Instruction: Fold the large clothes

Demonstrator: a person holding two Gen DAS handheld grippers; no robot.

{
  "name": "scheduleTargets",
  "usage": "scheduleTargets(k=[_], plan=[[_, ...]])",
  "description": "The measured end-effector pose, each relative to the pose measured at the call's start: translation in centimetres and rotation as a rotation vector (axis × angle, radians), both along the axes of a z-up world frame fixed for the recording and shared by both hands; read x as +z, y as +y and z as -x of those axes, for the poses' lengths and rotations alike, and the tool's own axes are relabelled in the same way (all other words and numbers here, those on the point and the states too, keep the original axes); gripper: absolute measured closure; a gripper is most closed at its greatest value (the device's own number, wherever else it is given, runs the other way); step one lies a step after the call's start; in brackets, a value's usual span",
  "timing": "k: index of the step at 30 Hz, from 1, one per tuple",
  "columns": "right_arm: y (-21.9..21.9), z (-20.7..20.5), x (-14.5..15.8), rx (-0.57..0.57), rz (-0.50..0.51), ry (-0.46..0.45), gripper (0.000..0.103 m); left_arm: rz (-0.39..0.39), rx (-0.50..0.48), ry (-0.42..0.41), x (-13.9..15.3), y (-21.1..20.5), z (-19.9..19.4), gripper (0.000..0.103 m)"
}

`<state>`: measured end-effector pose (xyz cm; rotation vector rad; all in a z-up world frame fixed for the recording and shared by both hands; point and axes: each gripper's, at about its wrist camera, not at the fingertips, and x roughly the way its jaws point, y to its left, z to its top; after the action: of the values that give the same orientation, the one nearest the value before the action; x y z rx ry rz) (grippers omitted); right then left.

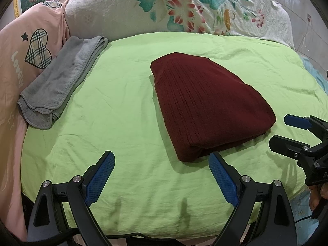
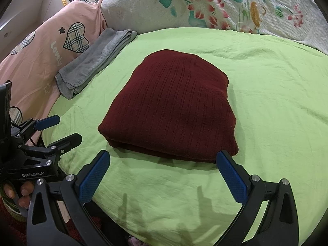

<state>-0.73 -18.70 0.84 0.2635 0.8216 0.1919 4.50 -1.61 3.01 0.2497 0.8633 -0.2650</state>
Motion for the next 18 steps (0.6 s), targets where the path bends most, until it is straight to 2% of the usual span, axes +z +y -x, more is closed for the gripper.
scheduleTargets(k=[18], plan=[[0.01, -0.02, -0.03, 0.000, 0.001, 0.000, 0.000, -0.001, -0.003, -0.003, 0.07, -0.04, -0.15, 0.010]])
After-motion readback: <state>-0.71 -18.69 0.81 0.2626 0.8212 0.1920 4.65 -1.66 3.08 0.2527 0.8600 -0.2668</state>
